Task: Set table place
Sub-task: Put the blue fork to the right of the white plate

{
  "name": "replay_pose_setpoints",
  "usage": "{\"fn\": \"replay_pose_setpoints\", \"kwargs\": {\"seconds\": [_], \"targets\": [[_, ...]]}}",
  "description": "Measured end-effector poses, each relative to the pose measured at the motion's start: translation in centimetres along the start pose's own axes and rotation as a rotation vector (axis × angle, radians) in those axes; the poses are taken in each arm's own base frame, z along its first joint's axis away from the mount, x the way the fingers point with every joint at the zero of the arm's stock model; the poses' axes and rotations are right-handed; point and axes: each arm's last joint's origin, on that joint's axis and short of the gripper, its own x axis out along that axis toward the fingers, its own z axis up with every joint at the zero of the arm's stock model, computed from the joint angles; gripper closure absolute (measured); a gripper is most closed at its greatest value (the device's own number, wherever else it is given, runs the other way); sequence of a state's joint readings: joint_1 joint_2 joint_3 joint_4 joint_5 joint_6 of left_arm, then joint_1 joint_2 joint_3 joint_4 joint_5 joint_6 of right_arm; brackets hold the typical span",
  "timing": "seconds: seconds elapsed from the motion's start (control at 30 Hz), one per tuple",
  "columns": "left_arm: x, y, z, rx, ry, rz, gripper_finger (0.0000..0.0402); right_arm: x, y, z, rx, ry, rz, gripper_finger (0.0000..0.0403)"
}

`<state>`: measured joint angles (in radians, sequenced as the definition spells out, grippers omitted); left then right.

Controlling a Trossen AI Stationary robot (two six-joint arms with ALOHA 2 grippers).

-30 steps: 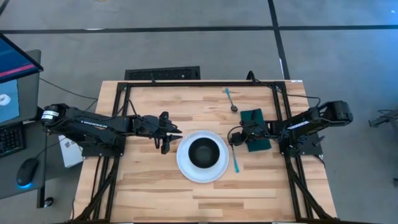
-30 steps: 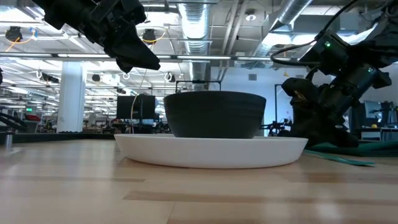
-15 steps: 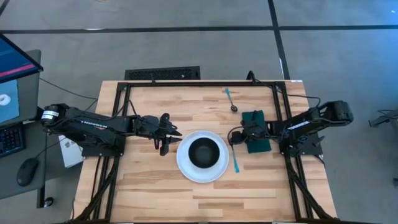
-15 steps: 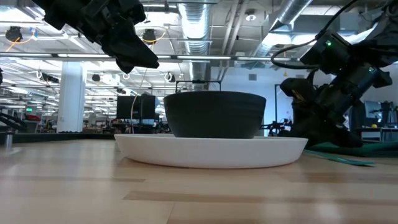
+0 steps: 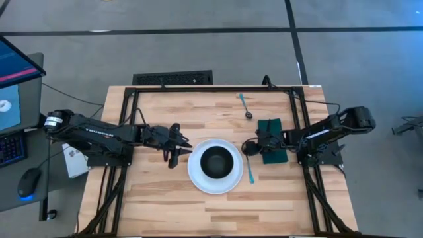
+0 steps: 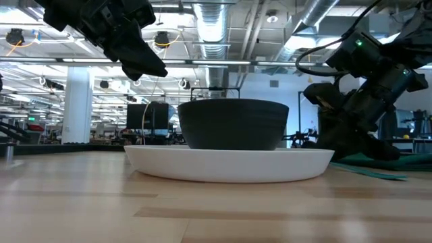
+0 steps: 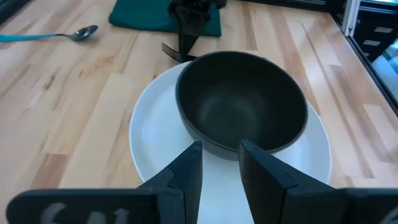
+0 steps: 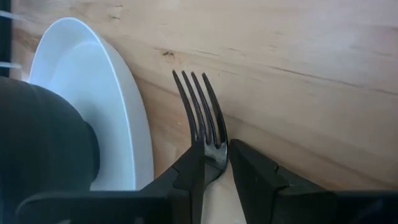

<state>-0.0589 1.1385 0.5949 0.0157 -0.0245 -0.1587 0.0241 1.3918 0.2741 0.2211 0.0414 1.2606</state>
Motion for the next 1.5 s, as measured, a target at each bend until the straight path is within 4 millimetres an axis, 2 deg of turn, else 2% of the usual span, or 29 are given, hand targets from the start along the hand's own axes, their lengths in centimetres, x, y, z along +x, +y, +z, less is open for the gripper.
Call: {"fn": "replay_pose_setpoints", "kwargs": {"seconds": [0.37,0.93,1.5], "targets": [[0.0,-0.8,-0.2,0.006,0.007,-0.021,0.0307,-0.1,0.3,-1.0,0.018,0.034,0.011,0.0296],[0.0,-0.9,-0.2,0.007,0.007,-0.021,0.0307,-0.4,1.1,-4.1,0.045,0.130,0.048,0.0296],[0.0,-0.9,-0.2,-0.009,0.007,-0.022,0.0307,-1.3,3.0,-7.5,0.024,0.278,0.079,0.0296]]}}
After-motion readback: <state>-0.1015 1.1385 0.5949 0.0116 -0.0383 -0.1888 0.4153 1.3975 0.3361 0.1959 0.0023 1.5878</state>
